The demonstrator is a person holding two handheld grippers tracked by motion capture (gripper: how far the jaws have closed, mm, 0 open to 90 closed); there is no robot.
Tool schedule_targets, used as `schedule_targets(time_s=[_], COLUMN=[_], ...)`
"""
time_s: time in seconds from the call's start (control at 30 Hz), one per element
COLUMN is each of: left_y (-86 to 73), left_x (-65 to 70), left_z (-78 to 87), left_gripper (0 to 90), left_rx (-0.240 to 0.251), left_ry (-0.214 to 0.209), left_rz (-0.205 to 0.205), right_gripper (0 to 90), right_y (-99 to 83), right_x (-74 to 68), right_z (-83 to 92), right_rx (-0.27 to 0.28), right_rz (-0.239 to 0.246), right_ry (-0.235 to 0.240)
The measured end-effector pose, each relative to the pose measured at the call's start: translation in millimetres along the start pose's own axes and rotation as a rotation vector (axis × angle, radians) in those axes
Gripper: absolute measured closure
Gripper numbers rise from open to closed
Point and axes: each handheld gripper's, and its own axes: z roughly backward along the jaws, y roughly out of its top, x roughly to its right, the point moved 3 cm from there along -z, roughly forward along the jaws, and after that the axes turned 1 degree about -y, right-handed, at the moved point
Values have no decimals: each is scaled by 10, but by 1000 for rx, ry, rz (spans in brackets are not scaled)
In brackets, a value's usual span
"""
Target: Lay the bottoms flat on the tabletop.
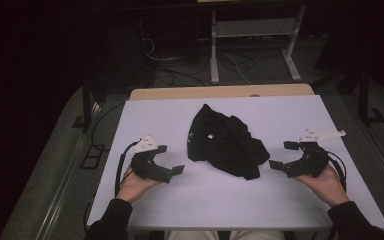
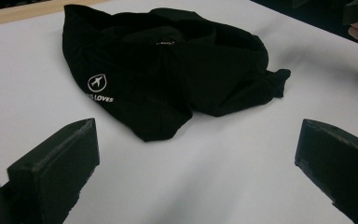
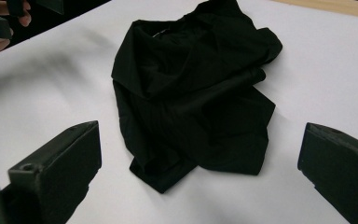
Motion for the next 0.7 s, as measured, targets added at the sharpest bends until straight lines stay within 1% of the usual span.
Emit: schedule_targets(time_s=[0.13, 0.23, 0.3, 0.4, 0.5, 0.7], left_y=[30, 59, 86, 116, 141, 189], left_x=[-23, -34, -40, -49, -61, -71], left_z=[-78, -112, -137, -160, -186, -220], left_gripper=[0, 0, 0, 0, 0, 0], left_rx=[-18, -22, -25, -21, -23, -19], left_ry=[-10, -14, -17, -19, -15, -21], left_rz=[0, 1, -5, -3, -13, -17], right_gripper=[0, 0, 0, 0, 0, 0], right_y=[71, 118, 145, 174, 192, 215], right_x=[28, 51, 69, 106, 149, 178], right_z=[-55, -81, -98, -122, -152, -200], right_rx=[-9, -15, -15, -19, -24, -27], right_rz=[7, 12, 17, 14, 8, 6], right_ry=[1, 1, -2, -3, -11, -9])
